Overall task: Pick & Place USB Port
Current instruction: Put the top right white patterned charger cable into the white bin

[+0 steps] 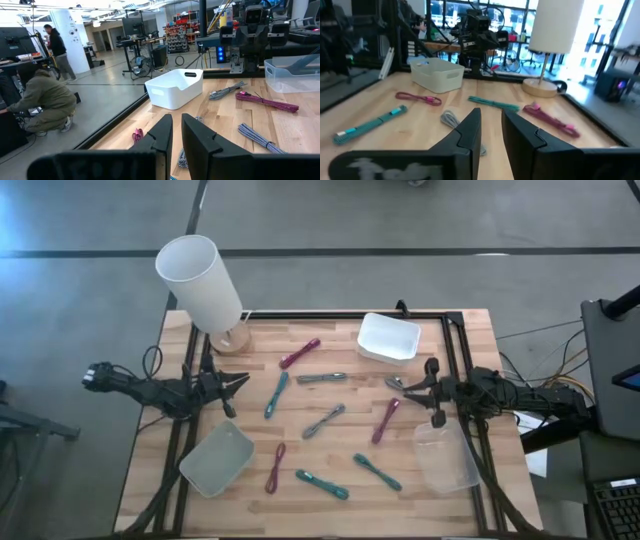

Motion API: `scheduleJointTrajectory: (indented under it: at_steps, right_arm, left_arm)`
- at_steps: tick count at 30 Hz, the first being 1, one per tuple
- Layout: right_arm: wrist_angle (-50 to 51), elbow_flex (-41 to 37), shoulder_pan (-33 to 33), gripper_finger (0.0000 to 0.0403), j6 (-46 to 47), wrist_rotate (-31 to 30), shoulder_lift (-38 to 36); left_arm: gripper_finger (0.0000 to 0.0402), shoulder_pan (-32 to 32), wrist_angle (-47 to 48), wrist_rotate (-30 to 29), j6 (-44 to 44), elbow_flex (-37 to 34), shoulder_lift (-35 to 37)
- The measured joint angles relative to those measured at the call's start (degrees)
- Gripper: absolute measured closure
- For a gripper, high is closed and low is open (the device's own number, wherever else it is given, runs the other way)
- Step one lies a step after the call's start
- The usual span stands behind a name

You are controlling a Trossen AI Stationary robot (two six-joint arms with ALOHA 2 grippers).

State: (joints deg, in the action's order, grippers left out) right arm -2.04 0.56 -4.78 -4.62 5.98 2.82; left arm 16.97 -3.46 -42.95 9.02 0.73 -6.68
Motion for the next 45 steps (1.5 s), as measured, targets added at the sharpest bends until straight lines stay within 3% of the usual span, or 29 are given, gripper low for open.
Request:
scheduleJointTrajectory:
  at_steps: [14, 20, 29, 35, 40, 45]
  right_arm:
    - [0.2, 0.0, 0.0, 0.0323, -0.7, 0.0, 0.0]
    - [0.1, 0.0, 0.0, 0.0334, 7.7, 0.0, 0.0]
    - [-2.6, 0.0, 0.0, 0.0325, 2.4, 0.0, 0.0]
    - [-4.8, 0.0, 0.0, 0.0326, 12.2, 0.0, 0.0]
    - [-8.6, 0.0, 0.0, 0.0334, 7.2, -0.2, 0.0]
    - [-13.5, 0.0, 0.0, 0.0323, 7.0, -4.7, 0.0]
  left_arm:
    - [0.0355, 0.0, 0.0, 0.0, 0.0, 0.0, 0.0]
    - [0.0355, 0.0, 0.0, 0.1, 0.0, 0.0, 0.0]
    - [0.0355, 0.0, 0.0, 0.2, 0.1, 0.0, 0.0]
    - [0.0355, 0.0, 0.0, 0.2, 6.3, 0.0, 0.0]
    - [0.0355, 0.0, -0.5, 2.4, -4.4, 0.0, 0.0]
    - [0.0355, 0.0, -3.5, 2.2, -6.3, -0.1, -0.2]
